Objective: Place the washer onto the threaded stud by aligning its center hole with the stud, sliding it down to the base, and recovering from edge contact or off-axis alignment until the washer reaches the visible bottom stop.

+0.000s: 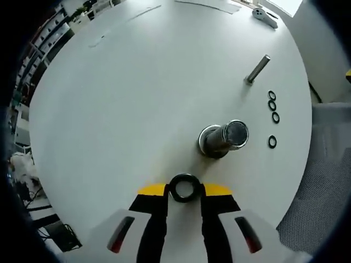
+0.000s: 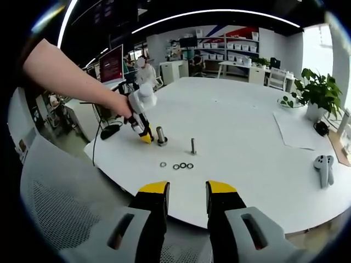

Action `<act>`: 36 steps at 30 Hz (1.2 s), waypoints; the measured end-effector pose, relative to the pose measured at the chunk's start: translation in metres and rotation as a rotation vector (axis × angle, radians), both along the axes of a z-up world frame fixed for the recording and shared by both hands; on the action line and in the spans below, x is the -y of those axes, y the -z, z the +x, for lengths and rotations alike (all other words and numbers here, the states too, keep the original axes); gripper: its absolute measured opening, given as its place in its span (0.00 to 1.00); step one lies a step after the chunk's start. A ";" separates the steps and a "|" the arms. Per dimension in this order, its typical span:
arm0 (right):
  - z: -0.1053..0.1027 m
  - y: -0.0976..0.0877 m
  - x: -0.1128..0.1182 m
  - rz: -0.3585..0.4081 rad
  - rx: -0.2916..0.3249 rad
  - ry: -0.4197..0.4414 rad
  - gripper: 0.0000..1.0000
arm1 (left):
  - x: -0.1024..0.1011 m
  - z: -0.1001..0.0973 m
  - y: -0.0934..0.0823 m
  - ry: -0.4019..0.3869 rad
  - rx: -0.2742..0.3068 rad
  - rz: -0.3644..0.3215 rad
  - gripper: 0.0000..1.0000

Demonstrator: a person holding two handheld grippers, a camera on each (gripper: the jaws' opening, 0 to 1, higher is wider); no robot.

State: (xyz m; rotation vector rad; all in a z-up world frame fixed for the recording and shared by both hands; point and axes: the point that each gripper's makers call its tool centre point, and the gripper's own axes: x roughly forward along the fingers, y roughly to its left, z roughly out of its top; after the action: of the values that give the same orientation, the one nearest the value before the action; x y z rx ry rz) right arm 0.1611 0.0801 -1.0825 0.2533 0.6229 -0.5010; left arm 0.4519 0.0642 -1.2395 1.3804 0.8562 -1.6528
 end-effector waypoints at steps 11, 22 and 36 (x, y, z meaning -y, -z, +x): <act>-0.001 0.001 0.002 0.003 -0.003 0.013 0.29 | 0.001 0.007 0.000 0.010 0.004 -0.015 0.19; -0.001 0.001 0.002 0.008 -0.001 0.016 0.29 | 0.002 0.004 -0.008 0.017 -0.009 -0.041 0.18; 0.000 0.001 0.001 0.010 0.000 0.010 0.29 | 0.004 0.000 -0.043 0.037 -0.029 -0.075 0.18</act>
State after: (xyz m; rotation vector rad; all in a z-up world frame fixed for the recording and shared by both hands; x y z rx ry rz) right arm 0.1607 0.0795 -1.0833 0.2664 0.6246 -0.5077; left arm 0.4519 0.0604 -1.1962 1.3312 0.7806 -1.7197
